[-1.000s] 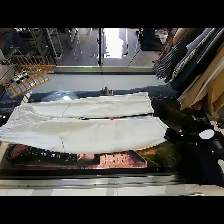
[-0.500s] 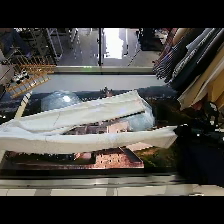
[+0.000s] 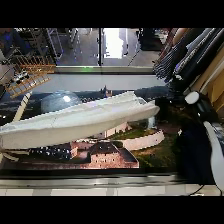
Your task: Fold the clothes and pants, and hang the long-sleeved shirts on hangers.
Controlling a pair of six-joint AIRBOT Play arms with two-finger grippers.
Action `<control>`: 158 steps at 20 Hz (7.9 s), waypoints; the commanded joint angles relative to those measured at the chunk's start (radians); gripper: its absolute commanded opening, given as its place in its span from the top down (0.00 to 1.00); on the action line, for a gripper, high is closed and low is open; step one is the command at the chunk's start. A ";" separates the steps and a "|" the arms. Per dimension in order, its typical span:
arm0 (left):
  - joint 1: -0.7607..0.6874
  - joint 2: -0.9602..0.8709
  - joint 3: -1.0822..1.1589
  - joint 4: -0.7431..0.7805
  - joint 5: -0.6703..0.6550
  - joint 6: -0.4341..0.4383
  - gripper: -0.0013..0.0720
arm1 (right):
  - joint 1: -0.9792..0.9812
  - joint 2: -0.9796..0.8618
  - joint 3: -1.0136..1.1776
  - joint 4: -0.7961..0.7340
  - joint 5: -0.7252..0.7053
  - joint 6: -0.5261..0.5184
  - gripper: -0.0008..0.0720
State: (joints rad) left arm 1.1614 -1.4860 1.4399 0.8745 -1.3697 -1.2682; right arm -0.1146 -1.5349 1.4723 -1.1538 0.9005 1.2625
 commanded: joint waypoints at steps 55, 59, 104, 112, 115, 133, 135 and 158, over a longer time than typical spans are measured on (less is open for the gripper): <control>-0.352 -0.134 -0.259 0.274 0.248 -0.111 0.96 | -0.034 -0.583 0.479 -0.032 0.553 0.025 0.94; -0.356 -0.117 -0.260 0.531 0.095 -0.103 0.96 | -0.043 -0.352 0.139 -0.050 0.630 -0.005 0.94; -0.356 -0.064 -0.130 0.164 -0.019 -0.006 0.20 | -0.208 0.076 -0.368 -0.031 0.426 -0.194 0.41; -0.356 -0.064 -0.130 0.164 -0.034 -0.006 0.20 | -0.178 0.017 -0.377 -0.015 0.391 -0.340 0.66; -0.356 -0.064 -0.130 0.164 -0.034 -0.006 0.20 | -0.142 0.026 -0.364 0.071 0.367 -0.356 0.94; -0.356 -0.064 -0.130 0.164 -0.034 -0.006 0.20 | -0.143 -0.021 -0.252 0.124 0.205 0.074 0.35; -0.356 -0.064 -0.130 0.164 -0.035 -0.007 0.20 | -0.142 -0.006 -0.252 0.134 0.293 0.045 0.35; -1.178 -0.021 -0.297 0.150 0.286 -0.204 0.20 | 0.208 0.026 -0.304 -0.036 0.227 0.635 0.35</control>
State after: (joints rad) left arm 0.0189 -1.5078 1.1435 1.0237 -1.0618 -1.4086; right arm 0.0628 -1.5074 1.1908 -1.1706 1.1931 1.8019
